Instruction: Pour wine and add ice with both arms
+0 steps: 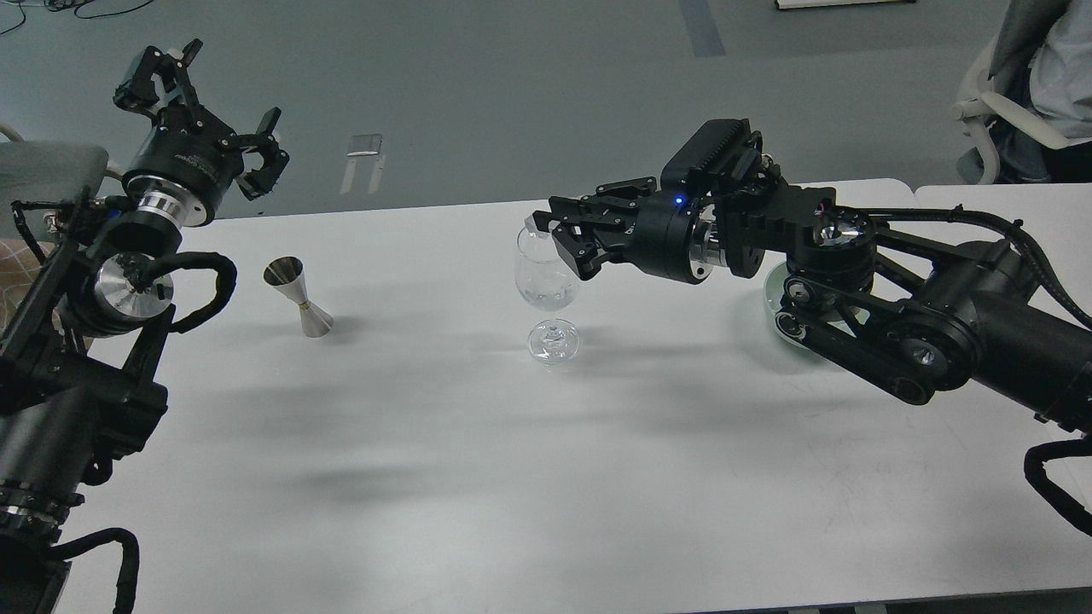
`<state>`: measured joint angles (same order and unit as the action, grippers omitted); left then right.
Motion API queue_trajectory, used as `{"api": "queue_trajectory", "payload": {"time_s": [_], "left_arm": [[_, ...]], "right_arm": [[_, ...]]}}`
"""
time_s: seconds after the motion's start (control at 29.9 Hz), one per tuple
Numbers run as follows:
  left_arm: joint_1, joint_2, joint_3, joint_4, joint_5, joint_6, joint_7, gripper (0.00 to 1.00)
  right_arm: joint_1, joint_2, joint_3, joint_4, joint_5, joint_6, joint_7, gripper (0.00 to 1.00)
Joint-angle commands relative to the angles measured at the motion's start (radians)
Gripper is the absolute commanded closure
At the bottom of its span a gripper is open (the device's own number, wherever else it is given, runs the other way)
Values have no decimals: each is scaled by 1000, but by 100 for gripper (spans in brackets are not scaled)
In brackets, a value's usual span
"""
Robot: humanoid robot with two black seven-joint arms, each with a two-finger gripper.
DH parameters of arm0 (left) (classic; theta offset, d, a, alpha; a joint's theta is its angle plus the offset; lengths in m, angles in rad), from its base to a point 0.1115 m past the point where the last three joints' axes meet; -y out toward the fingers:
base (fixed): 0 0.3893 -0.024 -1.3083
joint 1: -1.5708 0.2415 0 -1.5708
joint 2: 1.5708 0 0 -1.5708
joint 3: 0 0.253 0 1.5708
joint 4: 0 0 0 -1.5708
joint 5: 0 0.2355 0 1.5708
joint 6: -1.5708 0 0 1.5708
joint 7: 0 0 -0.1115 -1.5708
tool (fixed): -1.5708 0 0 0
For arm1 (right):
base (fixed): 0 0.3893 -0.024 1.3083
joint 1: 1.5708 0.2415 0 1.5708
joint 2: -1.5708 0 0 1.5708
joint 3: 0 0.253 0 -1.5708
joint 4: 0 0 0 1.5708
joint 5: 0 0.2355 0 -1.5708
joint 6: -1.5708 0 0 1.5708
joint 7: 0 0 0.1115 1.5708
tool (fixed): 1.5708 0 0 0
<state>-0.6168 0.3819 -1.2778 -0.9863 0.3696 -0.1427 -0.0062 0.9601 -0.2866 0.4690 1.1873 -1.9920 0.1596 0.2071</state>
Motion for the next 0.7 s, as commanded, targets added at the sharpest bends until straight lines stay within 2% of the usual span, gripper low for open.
{"api": "queue_trajectory", "payload": {"time_s": [0.0, 0.07, 0.2, 0.23, 0.33, 0.37, 0.47, 0.67], "left_arm": [[-1, 0, 2, 0, 0, 0, 0, 2], [-1, 0, 2, 0, 0, 0, 0, 2], [0, 2, 0, 5, 0, -1, 0, 2], [0, 2, 0, 6, 0, -1, 0, 2], [-1, 2, 0, 6, 0, -1, -2, 2], [-1, 2, 0, 6, 0, -1, 0, 2], [-1, 0, 0, 5, 0, -1, 0, 2], [0, 0, 3, 11, 3, 8, -6, 2]], "right_arm": [[0, 0, 0, 0, 1, -2, 0, 69], [2, 0, 0, 0, 1, -2, 0, 67], [6, -2, 3, 2, 5, -2, 5, 57], [8, 0, 11, 3, 9, -3, 5, 50], [9, 1, 37, 11, 10, -8, 5, 41], [9, 3, 72, 14, 13, -9, 5, 28], [-1, 7, 187, 14, 16, -8, 2, 0], [-3, 38, 385, -32, 38, -11, 0, 0]]}}
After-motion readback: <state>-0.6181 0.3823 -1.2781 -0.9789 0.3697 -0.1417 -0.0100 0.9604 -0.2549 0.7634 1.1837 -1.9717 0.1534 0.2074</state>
